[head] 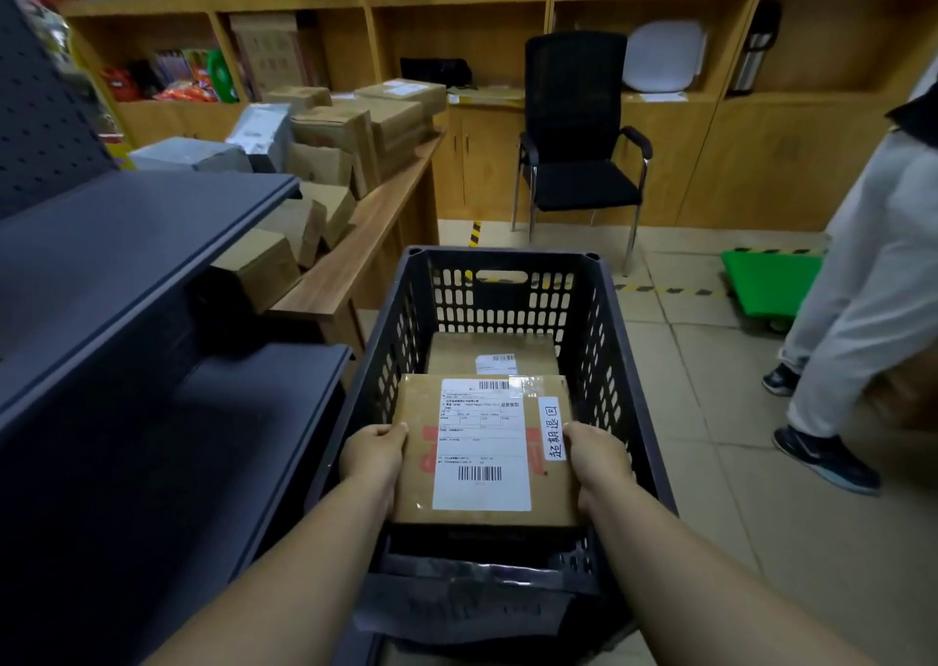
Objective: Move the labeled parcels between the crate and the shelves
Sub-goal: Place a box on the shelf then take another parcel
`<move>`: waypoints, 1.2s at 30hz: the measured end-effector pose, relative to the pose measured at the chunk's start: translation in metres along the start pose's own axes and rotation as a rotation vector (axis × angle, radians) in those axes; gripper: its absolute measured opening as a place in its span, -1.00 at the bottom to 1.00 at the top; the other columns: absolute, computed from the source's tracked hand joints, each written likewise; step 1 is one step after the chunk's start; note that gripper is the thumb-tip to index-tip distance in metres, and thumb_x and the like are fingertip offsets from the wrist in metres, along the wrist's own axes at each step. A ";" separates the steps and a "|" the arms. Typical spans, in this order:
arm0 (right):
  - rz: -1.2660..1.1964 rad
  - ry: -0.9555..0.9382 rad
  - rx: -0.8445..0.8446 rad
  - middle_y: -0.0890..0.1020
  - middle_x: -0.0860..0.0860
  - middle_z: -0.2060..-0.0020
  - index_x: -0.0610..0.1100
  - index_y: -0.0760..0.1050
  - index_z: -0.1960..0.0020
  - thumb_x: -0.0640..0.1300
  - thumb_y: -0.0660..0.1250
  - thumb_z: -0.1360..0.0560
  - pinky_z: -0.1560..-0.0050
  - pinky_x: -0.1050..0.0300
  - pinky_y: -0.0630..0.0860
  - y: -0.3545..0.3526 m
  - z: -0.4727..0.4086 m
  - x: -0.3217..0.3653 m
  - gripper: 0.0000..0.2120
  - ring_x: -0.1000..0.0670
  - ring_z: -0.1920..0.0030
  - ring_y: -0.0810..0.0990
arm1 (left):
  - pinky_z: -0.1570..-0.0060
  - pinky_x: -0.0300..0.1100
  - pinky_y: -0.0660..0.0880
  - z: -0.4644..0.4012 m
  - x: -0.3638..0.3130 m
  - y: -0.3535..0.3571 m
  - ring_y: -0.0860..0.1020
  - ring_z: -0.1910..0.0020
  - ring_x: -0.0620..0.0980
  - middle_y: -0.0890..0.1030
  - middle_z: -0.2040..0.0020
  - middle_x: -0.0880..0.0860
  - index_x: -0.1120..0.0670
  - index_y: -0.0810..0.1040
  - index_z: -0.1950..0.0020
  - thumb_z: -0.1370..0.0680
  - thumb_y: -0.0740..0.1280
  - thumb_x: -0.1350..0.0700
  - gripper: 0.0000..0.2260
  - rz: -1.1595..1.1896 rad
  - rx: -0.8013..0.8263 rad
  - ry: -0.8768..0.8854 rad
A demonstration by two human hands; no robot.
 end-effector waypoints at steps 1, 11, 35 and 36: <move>0.005 0.021 -0.005 0.68 -0.10 0.31 -0.23 0.60 0.16 -0.14 0.24 -0.51 0.25 0.10 0.52 0.001 -0.002 -0.004 -0.78 -0.08 0.32 0.61 | 0.10 -0.06 0.53 -0.002 0.003 0.000 0.59 0.13 0.14 0.63 0.11 0.13 0.13 0.57 0.05 -0.56 0.31 0.08 -0.87 -0.013 0.016 -0.024; 0.033 0.199 -0.024 0.68 -0.18 0.17 -0.28 0.59 0.07 -0.17 0.31 -0.49 0.02 -0.08 0.58 0.003 -0.024 -0.034 -0.83 -0.20 0.14 0.65 | 0.28 -0.17 0.43 -0.021 0.030 0.009 0.53 0.28 0.10 0.64 0.04 0.24 0.28 0.61 0.00 -0.52 0.34 0.18 -0.82 -0.171 0.135 -0.165; 0.440 0.294 0.000 0.64 -0.21 -0.05 -0.37 0.51 -0.15 -0.30 0.18 -0.55 -0.09 0.04 0.54 0.009 -0.061 -0.047 -0.76 -0.16 0.01 0.61 | -0.10 0.03 0.52 -0.056 0.040 0.030 0.55 -0.06 0.19 0.57 -0.10 0.23 0.29 0.52 -0.14 -0.55 0.28 0.17 -0.76 -0.633 0.233 -0.182; 0.451 0.290 -0.002 0.63 -0.21 -0.07 -0.36 0.51 -0.15 -0.30 0.17 -0.56 -0.14 0.03 0.52 0.009 -0.062 -0.048 -0.76 -0.16 -0.02 0.61 | -0.11 0.04 0.52 -0.056 0.041 0.032 0.55 -0.06 0.19 0.57 -0.10 0.23 0.28 0.52 -0.14 -0.56 0.27 0.17 -0.77 -0.632 0.243 -0.188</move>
Point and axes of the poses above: each hand's wrist, its own z-axis away from the middle knuckle, its own y-axis out of the palm, x = y × z, the point moved 2 cm from there along -z, towards the middle knuckle
